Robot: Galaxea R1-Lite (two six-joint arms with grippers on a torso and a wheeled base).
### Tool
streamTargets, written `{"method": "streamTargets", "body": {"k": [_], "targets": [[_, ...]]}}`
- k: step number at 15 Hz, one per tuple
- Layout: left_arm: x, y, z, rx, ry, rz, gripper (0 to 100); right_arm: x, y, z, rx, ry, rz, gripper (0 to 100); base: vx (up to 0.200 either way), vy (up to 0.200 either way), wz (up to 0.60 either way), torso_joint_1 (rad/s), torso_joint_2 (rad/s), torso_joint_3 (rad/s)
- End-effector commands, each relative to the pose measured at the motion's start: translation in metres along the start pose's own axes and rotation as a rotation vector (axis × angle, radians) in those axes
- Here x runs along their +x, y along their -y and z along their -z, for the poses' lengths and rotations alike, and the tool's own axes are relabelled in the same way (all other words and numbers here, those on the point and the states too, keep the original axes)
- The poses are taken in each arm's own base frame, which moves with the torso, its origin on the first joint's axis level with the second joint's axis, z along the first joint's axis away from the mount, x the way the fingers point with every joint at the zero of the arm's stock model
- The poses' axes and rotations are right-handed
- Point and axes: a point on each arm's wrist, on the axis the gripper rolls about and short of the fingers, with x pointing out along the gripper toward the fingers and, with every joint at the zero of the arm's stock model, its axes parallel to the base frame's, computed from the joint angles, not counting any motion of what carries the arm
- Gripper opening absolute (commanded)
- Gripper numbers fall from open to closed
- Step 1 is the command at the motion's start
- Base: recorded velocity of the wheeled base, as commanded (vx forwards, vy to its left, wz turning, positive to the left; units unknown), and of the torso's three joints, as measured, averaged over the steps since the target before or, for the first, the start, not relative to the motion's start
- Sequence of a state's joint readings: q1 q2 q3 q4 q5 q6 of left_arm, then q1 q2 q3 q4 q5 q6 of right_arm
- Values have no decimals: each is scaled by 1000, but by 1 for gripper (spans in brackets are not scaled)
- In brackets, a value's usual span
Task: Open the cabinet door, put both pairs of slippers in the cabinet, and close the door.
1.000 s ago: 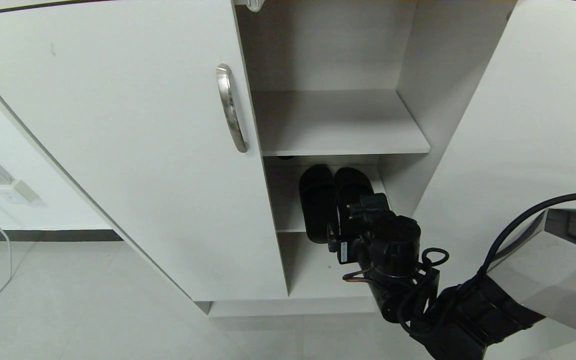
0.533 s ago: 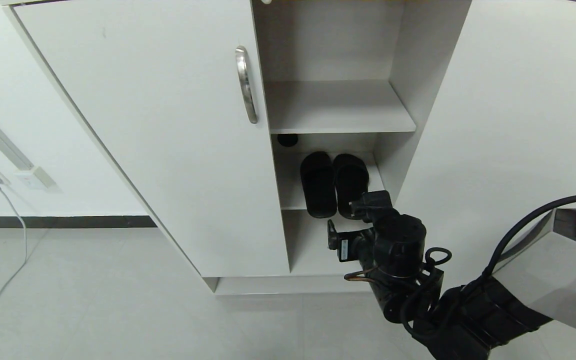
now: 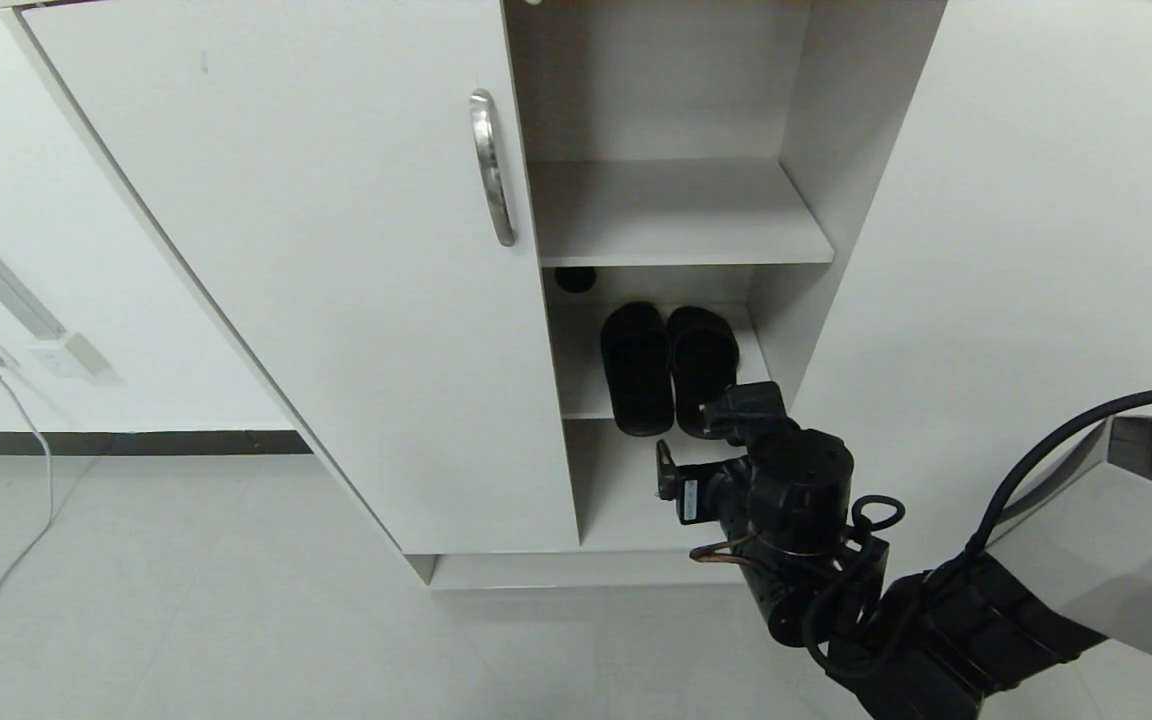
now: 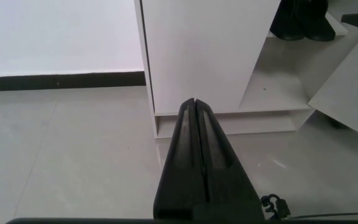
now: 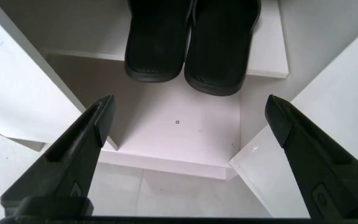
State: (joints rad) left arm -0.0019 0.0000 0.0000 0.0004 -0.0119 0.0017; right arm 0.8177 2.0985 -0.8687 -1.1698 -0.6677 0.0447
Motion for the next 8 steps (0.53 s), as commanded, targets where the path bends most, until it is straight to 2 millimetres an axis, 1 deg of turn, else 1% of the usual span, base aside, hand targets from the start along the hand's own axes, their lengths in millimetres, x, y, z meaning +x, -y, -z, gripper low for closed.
{"method": "streamTargets", "body": {"k": [1,3,8], "targets": [[0,0,0,0,-1,0,0,0,0,1,-3,-3,0,100,0,0,0,0,0,0],[0,0,0,0,-1,0,0,0,-1,2,-4,-5,-2,100,0,0,0,4,-1,45],[0,0,0,0,-1,2,0,-1,0,5,-12,-14,-1,100,0,0,0,1,3,178]]}}
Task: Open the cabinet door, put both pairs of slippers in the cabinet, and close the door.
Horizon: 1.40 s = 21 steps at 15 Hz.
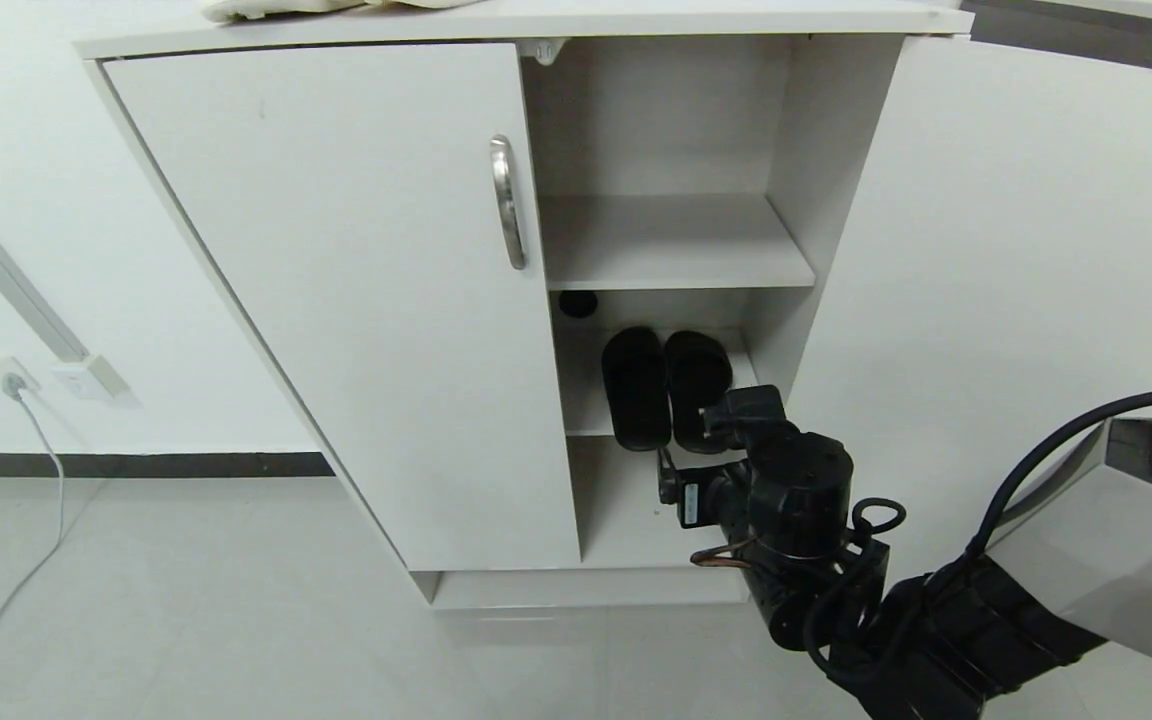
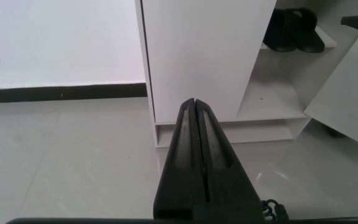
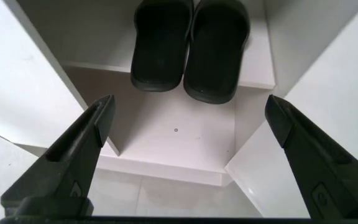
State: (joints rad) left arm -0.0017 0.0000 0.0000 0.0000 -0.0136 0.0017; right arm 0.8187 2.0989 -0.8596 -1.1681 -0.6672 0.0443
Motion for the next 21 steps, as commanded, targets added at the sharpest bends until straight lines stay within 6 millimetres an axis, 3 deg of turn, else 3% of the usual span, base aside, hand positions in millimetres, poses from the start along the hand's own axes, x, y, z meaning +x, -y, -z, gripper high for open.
{"method": "streamTargets", "body": {"k": [1,8,16,21], "targets": [[0,0,0,0,-2,0,0,0,0,2,-6,-5,0,100,0,0,0,-2,-2,207],[0,0,0,-2,-2,-3,0,0,1,4,-9,-10,2,100,0,0,0,2,2,201],[0,0,0,0,-2,-2,0,-2,3,6,-10,-7,0,100,0,0,0,2,0,17],[0,0,0,0,-2,-2,0,-5,4,9,-23,-20,-1,100,0,200,0,6,1,3]]}}
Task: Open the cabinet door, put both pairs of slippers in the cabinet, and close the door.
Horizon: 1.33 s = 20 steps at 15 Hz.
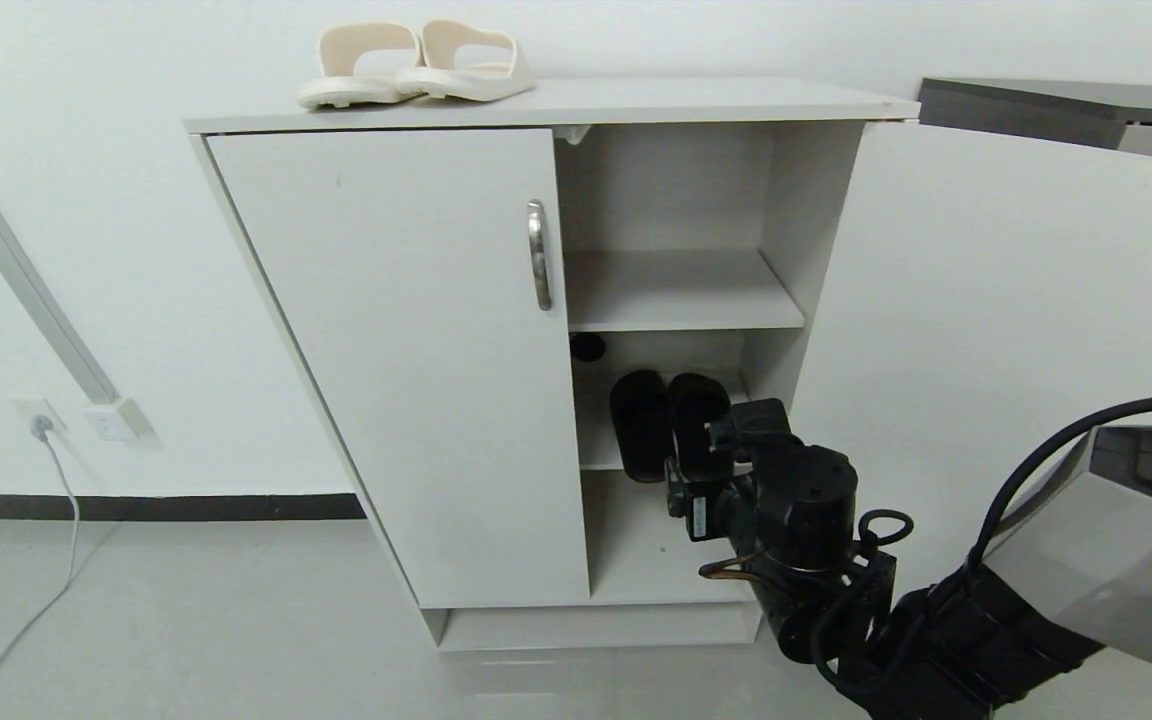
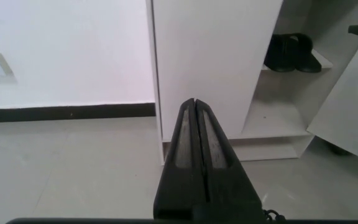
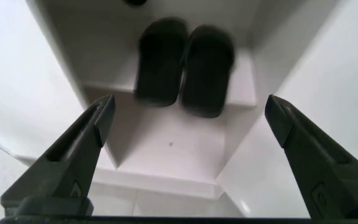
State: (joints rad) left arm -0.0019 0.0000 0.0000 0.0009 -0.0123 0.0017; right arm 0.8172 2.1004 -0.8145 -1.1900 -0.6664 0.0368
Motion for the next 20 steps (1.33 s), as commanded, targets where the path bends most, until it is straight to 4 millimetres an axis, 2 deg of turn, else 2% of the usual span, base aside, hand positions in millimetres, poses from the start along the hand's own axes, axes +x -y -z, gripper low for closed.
{"method": "streamTargets", "body": {"k": [1,15,20], "targets": [[0,0,0,0,-1,1,0,-1,0,1,-2,-2,-2,100,0,200,0,7,2,2],[0,0,0,0,-1,0,0,-10,6,5,23,57,-125,100,0,200,0,2,3,3],[0,0,0,0,-1,0,0,-10,6,6,14,72,-127,100,0,0,0,0,0,0]]}}
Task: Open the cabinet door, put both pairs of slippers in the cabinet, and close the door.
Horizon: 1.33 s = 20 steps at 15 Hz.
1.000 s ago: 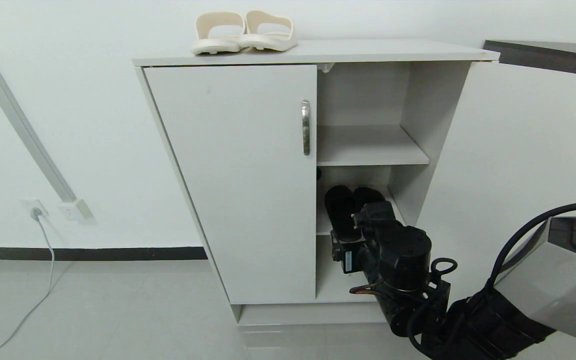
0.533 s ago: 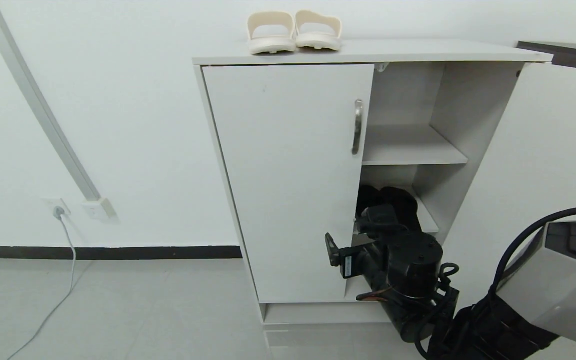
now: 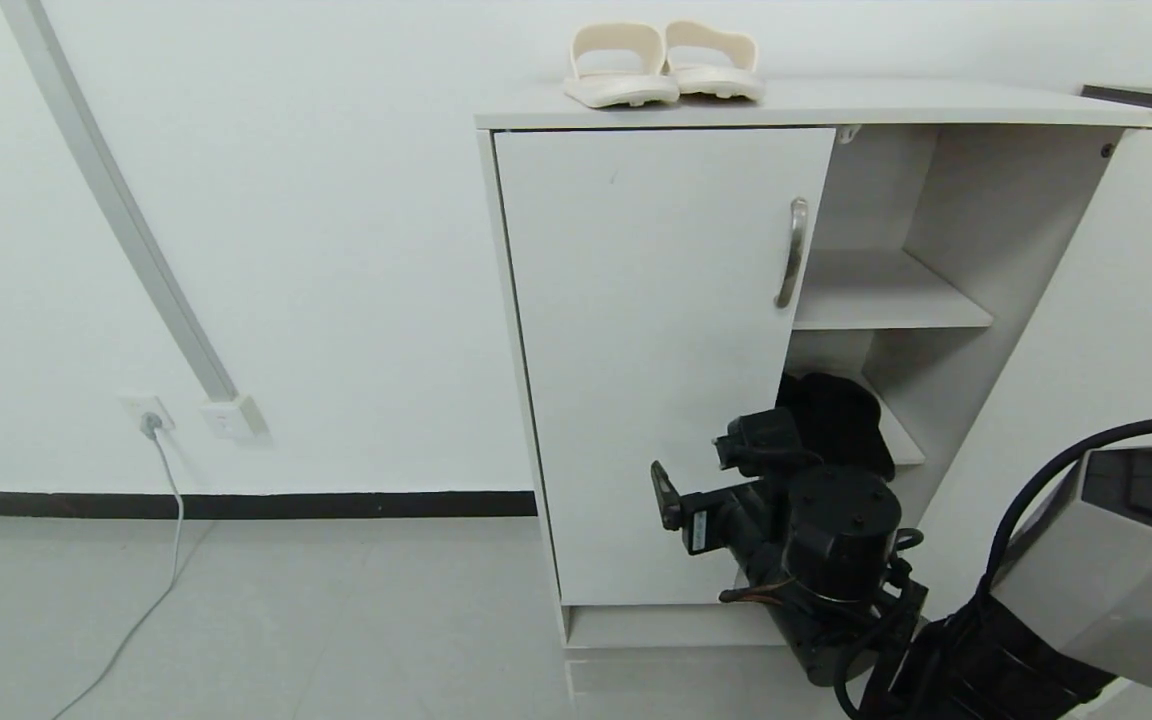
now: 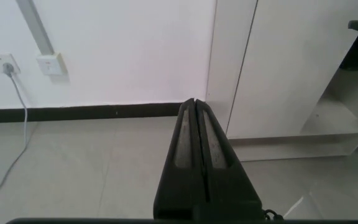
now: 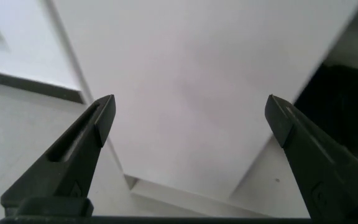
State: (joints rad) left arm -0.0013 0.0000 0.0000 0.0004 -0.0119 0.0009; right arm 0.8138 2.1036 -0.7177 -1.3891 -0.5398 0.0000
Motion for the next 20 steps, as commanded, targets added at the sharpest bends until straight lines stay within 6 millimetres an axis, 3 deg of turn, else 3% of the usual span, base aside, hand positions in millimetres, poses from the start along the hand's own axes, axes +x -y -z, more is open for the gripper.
{"method": "streamTargets", "body": {"k": [1,12,20], "targets": [[0,0,0,1,-1,1,0,0,-1,3,-5,-8,-2,100,0,0,0,0,0,0],[0,0,0,-1,-1,1,0,2,-2,9,-24,-9,-2,100,0,0,0,1,-9,-8],[0,0,0,1,-1,1,0,2,-2,9,-24,-9,-4,100,0,0,0,43,-380,-342]]}}
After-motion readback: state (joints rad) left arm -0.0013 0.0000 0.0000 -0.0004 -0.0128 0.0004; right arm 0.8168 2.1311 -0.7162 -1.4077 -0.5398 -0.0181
